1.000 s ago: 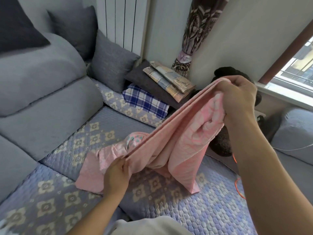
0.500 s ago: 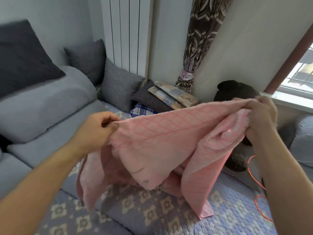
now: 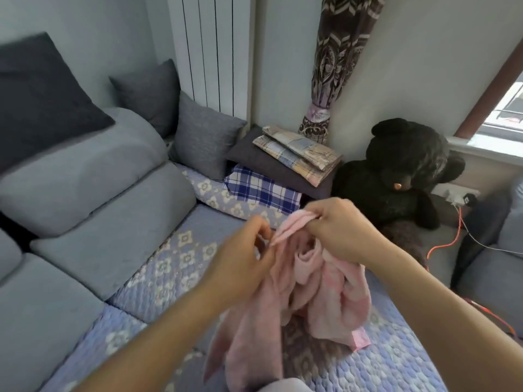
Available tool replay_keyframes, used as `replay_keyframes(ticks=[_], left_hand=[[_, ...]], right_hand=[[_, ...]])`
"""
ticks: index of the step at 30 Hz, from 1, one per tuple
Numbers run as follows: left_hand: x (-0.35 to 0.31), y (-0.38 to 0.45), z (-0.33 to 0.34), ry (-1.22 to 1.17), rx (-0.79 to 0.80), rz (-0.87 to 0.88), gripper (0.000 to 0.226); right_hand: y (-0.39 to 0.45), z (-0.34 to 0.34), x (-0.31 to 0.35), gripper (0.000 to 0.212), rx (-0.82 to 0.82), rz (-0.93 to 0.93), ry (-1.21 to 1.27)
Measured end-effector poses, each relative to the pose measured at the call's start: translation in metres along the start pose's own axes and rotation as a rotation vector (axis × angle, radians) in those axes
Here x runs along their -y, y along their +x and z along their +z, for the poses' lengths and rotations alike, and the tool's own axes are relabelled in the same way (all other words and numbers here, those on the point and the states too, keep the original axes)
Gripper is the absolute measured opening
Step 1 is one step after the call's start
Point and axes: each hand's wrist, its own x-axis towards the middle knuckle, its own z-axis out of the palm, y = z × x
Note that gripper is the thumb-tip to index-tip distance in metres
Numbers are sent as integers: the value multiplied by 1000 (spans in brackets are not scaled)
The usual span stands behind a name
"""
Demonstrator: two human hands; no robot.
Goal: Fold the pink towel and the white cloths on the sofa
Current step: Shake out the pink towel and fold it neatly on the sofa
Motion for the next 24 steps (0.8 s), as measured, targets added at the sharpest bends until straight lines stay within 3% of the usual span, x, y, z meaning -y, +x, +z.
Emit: replay_keyframes(ticks=[4, 7, 11, 14, 18, 21, 24], left_hand=[[39, -39, 33, 201, -97, 63, 18], [34, -47, 50, 100, -91, 0, 35], [23, -29, 62, 19, -128, -13, 44], [25, -15, 62, 145, -213, 147, 35], [29, -1, 66, 249, -262, 260, 48], [15, 1, 81, 216, -291, 203, 46], [12, 11, 86, 188, -299, 66, 26]], right_hand=[[0, -15, 14, 19, -269, 63, -32], [2, -27, 23, 27, -377, 24, -116], [5, -32, 35, 29, -408, -26, -229], [4, -36, 36, 28, -407, -56, -267], [5, -45, 35, 27, -441, 15, -253], [7, -47, 38, 28, -456, 43, -253], [7, -45, 38, 28, -452, 64, -244]])
